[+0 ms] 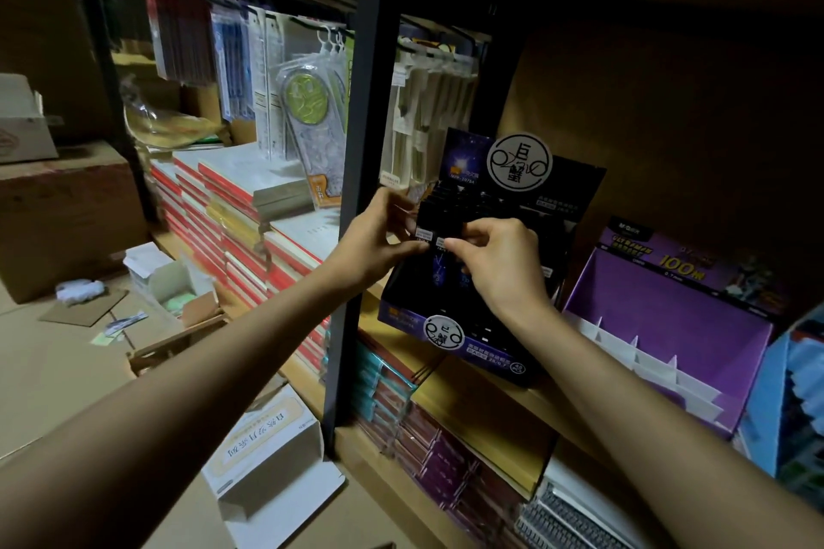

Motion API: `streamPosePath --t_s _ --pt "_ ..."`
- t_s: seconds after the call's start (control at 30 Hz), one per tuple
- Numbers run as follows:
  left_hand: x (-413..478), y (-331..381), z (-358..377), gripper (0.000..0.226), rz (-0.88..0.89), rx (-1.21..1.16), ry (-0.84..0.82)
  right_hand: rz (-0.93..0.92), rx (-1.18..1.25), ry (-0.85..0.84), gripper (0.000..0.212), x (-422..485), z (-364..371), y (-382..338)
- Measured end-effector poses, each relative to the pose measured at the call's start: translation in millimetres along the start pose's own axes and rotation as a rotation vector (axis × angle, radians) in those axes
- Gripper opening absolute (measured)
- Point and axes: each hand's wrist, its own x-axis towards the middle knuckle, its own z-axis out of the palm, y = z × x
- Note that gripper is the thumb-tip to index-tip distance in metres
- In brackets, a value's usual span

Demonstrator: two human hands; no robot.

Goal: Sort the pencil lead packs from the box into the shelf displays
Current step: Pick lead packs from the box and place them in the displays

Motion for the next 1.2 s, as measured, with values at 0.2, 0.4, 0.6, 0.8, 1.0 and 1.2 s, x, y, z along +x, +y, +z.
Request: streamPosePath --t_s 0.2,0.4,0.6,0.8,1.0,1.2 --pt "-8.4 -1.4 7.1 0.029 -0.064 0.021 0.02 0.018 -0.161 -0.004 0.025 5.7 3.6 -0.6" --pt "-42.7 5.9 -10.5 0.031 -0.208 0.027 -0.034 0.052 -0.181 -0.139 0.027 -12.7 -10.9 -0.8" --pt "-127.5 19.8 -45.5 0.011 -0.348 0.12 -0.205 -0.201 -0.15 -0.246 0.016 -87.4 -38.5 -13.0" --pt "-252.3 -8.8 -22.6 0.028 -0.658 0.238 -0.422 -0.216 -0.298 -0.693 0.026 -190.7 -5.2 10.6" --pt "-392.1 -64.8 41.6 0.029 -0.915 0.175 -0.306 0.0 -0.373 -1.009 0.021 -287.9 40.2 73.9" --pt "-495.4 -96.0 87.0 0.044 -1.098 0.153 -0.263 0.334 -0.205 -1.116 0.019 -371.1 75.4 133.1"
